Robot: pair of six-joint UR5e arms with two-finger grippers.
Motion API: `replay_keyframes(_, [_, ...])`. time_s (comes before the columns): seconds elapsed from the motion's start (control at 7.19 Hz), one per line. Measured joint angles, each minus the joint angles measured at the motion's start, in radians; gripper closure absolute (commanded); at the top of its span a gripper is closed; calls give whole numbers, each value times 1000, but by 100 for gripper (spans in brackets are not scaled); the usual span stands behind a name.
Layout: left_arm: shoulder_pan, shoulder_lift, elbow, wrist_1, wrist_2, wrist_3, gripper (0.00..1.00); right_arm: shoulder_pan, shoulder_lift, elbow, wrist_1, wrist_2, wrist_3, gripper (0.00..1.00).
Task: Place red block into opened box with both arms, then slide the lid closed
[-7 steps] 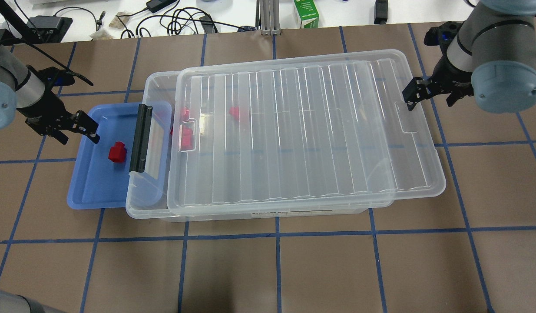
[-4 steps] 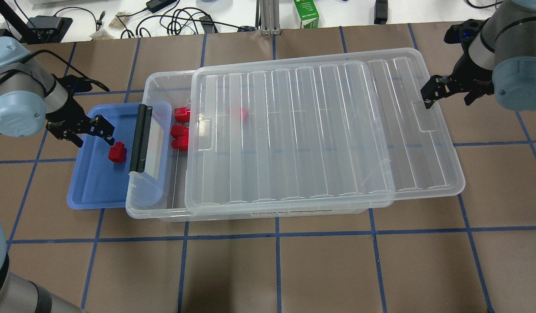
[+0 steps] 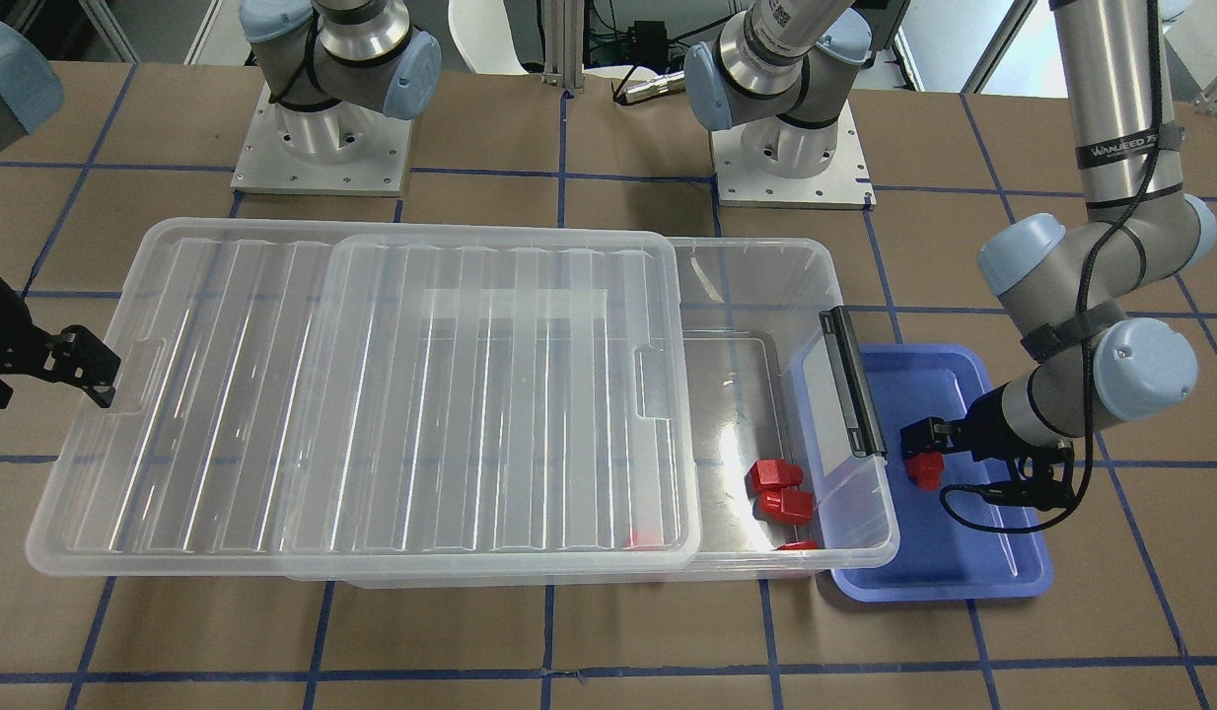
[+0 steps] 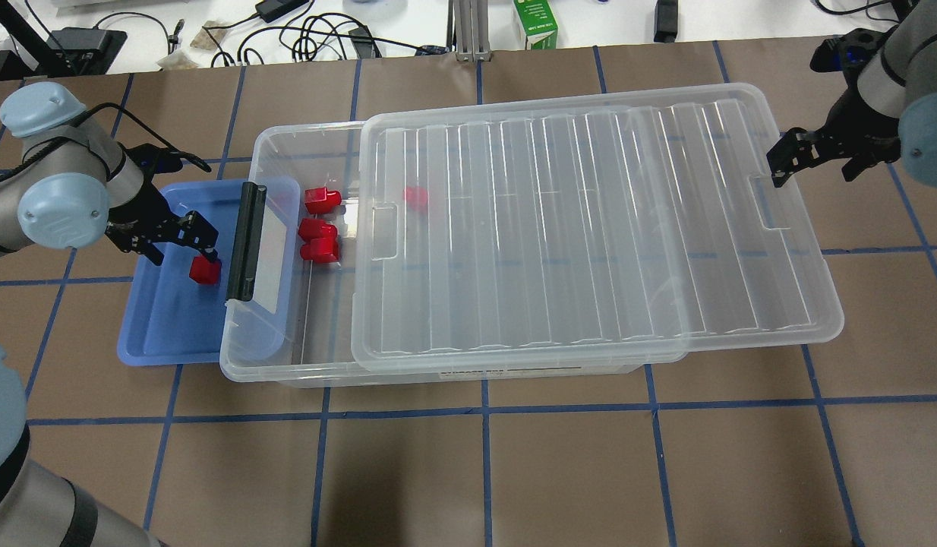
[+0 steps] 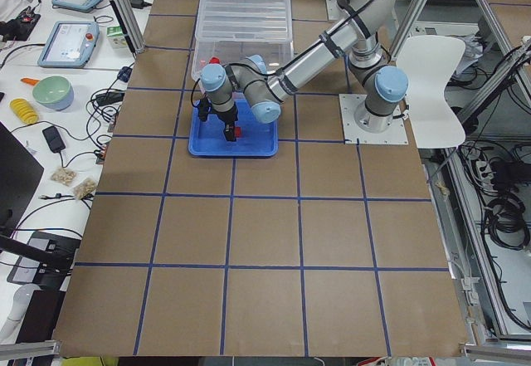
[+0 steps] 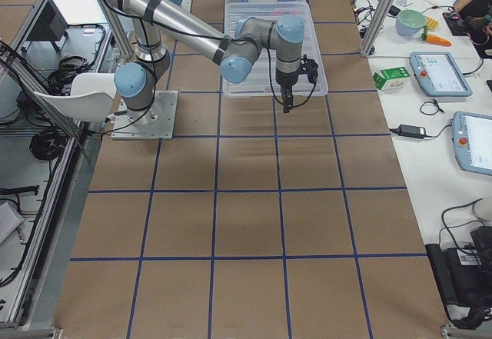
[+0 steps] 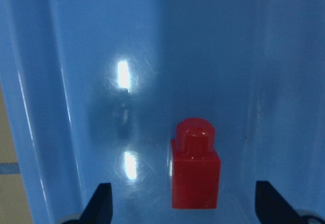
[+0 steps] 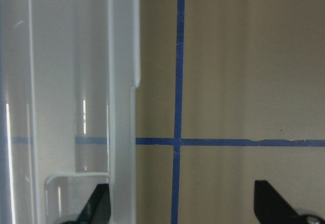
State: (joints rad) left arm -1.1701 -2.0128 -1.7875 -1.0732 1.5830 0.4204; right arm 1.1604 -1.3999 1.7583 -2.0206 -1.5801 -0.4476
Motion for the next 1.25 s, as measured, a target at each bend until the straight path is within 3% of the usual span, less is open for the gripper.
replay_keyframes(0.28, [0,-19,-2,0,0,1,14,-24,0,-1,0,1,-26,0])
replay_keyframes(0.56, [0,-35,-1,0,2,-3,100,-29,1,-2,-1,0,-30,0])
replay_keyframes(1.25, [-3,-24,30,-1,3,-9,100,-60,-5,0,0,0,-33,0])
